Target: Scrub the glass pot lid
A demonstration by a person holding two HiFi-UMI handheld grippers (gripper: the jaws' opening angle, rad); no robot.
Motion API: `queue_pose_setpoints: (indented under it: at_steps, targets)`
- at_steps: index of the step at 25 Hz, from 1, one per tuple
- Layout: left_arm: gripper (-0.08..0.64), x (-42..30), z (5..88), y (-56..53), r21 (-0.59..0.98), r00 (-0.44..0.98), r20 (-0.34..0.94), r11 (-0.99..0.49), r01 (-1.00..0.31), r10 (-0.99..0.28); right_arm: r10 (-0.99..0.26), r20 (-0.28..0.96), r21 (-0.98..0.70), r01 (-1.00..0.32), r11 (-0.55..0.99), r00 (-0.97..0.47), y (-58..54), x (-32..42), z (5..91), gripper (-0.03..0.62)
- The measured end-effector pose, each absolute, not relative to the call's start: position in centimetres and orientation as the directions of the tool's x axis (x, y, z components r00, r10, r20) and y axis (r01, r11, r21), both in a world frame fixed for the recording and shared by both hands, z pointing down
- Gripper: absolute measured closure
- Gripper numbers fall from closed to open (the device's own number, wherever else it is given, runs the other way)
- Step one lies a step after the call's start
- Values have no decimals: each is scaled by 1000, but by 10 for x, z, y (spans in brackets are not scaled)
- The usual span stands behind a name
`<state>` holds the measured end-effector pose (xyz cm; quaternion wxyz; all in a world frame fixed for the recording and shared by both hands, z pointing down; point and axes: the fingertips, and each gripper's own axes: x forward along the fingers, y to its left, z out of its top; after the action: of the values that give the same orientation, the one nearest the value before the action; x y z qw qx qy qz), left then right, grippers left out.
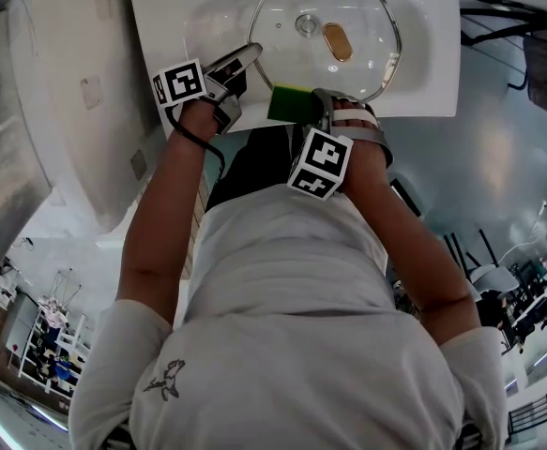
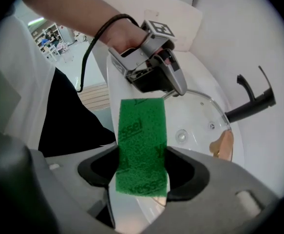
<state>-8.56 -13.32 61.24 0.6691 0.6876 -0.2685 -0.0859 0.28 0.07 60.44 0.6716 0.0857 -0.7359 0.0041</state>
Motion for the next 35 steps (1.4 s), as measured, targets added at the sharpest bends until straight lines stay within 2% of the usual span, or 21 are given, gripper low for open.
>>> queue_pose_setpoints:
  at_steps: [4, 9, 13, 18, 22, 28, 35]
  targets:
    - [469, -87, 614, -133, 965, 844, 243, 32, -260, -478, -96, 989, 84, -117, 990, -109, -6, -1, 594, 299]
    - [469, -87, 614, -133, 966, 845, 242, 35, -257, -477, -134, 970, 118, -92, 989, -203, -64, -31, 541, 299]
    - [469, -87, 615, -135, 965, 840, 245, 38, -260, -484, -223, 945, 233, 12, 972, -238, -120, -55, 509, 299]
    - [469, -89, 615, -135, 961, 837, 259, 40, -274, -483, -304, 933, 342, 207, 917, -193, -176, -69, 521, 299]
    - [469, -89, 614, -135, 958, 837, 268, 40, -284, -478, -242, 949, 287, 241, 927, -201, -202, -84, 548, 299]
    - [469, -91, 617, -134, 958, 825, 273, 57, -282, -495, -126, 969, 172, 214, 962, -211, -219, -105, 586, 299]
    - [469, -92, 618, -134, 960, 819, 268, 66, -273, -508, -90, 974, 123, 152, 981, -209, -220, -110, 601, 299]
